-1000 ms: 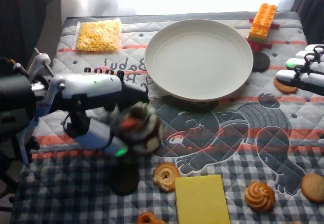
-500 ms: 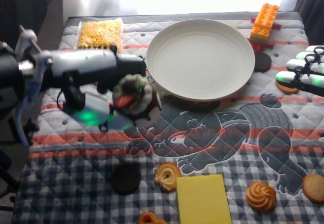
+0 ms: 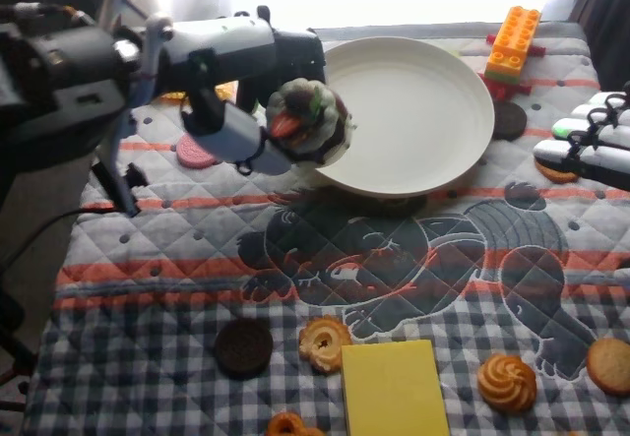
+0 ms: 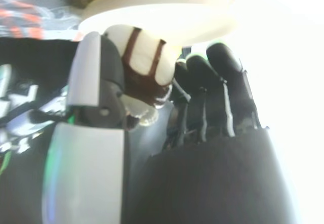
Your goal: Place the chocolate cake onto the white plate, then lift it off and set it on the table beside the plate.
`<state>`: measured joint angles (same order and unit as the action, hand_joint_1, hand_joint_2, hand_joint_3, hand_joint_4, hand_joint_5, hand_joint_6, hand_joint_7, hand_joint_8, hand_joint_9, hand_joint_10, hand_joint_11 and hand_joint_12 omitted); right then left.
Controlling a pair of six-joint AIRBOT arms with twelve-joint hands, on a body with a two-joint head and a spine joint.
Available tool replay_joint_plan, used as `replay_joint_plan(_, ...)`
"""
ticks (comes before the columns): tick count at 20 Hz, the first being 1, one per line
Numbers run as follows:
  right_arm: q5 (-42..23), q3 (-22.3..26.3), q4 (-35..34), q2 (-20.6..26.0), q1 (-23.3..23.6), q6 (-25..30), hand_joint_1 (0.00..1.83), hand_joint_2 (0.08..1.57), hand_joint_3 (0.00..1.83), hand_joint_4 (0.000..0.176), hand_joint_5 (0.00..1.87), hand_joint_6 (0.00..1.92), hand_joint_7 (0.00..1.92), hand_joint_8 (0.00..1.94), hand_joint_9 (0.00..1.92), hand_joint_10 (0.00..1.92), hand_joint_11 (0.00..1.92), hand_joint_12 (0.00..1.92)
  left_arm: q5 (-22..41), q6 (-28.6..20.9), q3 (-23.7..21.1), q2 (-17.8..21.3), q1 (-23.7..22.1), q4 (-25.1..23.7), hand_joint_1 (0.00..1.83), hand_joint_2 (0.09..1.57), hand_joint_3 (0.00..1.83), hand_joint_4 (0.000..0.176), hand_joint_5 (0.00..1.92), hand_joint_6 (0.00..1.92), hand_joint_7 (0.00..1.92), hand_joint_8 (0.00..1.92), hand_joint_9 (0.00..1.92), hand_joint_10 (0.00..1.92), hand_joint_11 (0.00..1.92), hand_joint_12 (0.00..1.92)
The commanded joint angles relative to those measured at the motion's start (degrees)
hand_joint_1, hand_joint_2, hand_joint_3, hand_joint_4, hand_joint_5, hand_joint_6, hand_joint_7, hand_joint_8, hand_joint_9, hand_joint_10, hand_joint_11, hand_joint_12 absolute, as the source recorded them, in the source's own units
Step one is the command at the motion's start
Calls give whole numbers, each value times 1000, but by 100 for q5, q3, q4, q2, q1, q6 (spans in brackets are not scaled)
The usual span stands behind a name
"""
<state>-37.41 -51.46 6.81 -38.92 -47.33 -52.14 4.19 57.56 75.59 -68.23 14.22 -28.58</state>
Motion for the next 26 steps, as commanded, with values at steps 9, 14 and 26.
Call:
replay_joint_plan(9,-549,-92,-87,-47,38,26,468,1264,0,23,0,0,0,0,0,0,0,0,96,-42,1001,-1056,-180,474,1170,1072,0,0,226,1414,245,1429,291,1605,280,1905)
replay_joint_plan(14,-545,-125,-61,-83,38,57,448,1266,2,0,0,0,0,0,0,0,0,0,-95,-43,1356,-1431,-138,565,1147,1108,6,0,256,1254,244,1322,305,1572,323,1909)
replay_joint_plan(26,-548,-124,-63,-86,41,108,497,1276,2,25,0,0,0,0,0,0,0,0,272,-34,934,-961,-64,657,821,937,0,120,1,0,0,0,0,0,0,465)
